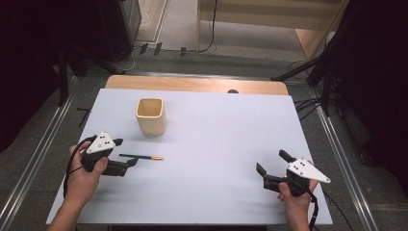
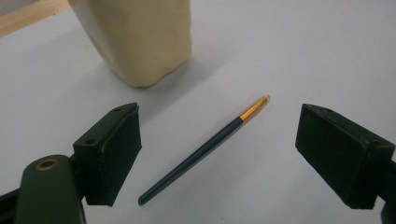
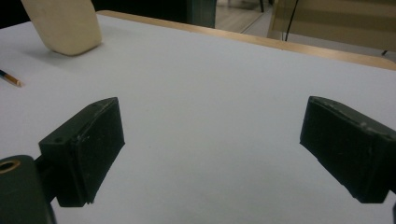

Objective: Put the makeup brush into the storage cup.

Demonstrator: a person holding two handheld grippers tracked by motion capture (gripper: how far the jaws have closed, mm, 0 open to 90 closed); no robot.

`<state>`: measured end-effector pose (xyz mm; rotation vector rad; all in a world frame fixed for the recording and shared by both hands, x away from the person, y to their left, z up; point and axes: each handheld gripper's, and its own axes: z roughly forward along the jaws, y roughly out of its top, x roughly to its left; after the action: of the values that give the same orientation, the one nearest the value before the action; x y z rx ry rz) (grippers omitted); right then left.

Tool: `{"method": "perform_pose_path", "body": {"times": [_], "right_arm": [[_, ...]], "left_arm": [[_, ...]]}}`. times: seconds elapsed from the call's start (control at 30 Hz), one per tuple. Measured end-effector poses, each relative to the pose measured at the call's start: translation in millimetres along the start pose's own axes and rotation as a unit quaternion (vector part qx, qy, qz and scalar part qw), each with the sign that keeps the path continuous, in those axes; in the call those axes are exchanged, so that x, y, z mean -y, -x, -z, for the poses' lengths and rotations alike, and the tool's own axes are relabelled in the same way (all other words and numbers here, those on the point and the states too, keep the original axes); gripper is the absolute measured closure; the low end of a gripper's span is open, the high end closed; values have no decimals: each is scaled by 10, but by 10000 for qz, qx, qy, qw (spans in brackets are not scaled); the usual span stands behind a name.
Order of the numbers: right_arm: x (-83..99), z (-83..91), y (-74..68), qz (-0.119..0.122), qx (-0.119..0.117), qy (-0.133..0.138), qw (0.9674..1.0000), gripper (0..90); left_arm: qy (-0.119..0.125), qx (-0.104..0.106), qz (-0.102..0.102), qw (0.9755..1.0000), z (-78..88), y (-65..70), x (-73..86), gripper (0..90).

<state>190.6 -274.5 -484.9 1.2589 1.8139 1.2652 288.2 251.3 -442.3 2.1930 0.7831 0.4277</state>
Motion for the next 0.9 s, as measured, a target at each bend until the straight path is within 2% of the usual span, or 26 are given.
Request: {"method": "perform_pose_path", "body": {"times": [0.07, 0.17, 0.27, 0.3, 0.37, 0.43, 0.47, 0.5, 0.63, 0.7, 0.87, 0.9], "right_arm": [[1, -2, 1, 2, -8, -16, 10000, 69], [6, -12, 6, -4, -34, -63, 10000, 69], [12, -25, 12, 7, -56, -104, 9999, 70], [12, -25, 12, 7, -56, -104, 9999, 70], [17, -32, 12, 11, -49, -133, 9999, 71], [18, -35, 11, 9, -54, -139, 9999, 71], [20, -39, 8, 2, -63, -161, 9999, 71], [20, -39, 8, 2, -63, -161, 9999, 71], [25, -48, 13, 20, -66, -195, 9998, 72], [26, -49, 14, 13, -70, -201, 9998, 72], [30, -55, 18, 15, -60, -229, 9997, 73], [31, -56, 18, 14, -61, -238, 9997, 73]], "left_arm": [[-178, 47, -105, 9998, -38, -6, -38, 151], [-526, 129, -328, 9980, -114, -21, -94, 155], [-846, 256, -537, 9946, -222, -29, -153, 164], [-846, 256, -537, 9946, -222, -29, -153, 173], [-1023, 293, -612, 9924, -278, -34, -181, 186], [-1258, 336, -722, 9889, -332, -35, -210, 192], [-1519, 369, -878, 9838, -389, -31, -232, 204], [-1519, 369, -878, 9838, -389, -31, -232, 205], [-1980, 407, -1111, 9730, -481, -16, -264, 216], [-2147, 418, -1170, 9687, -526, -14, -279, 219], [-2294, 487, -1186, 9648, -590, -30, -319, 232], [-2340, 492, -1212, 9634, -602, -32, -329, 252]]}}
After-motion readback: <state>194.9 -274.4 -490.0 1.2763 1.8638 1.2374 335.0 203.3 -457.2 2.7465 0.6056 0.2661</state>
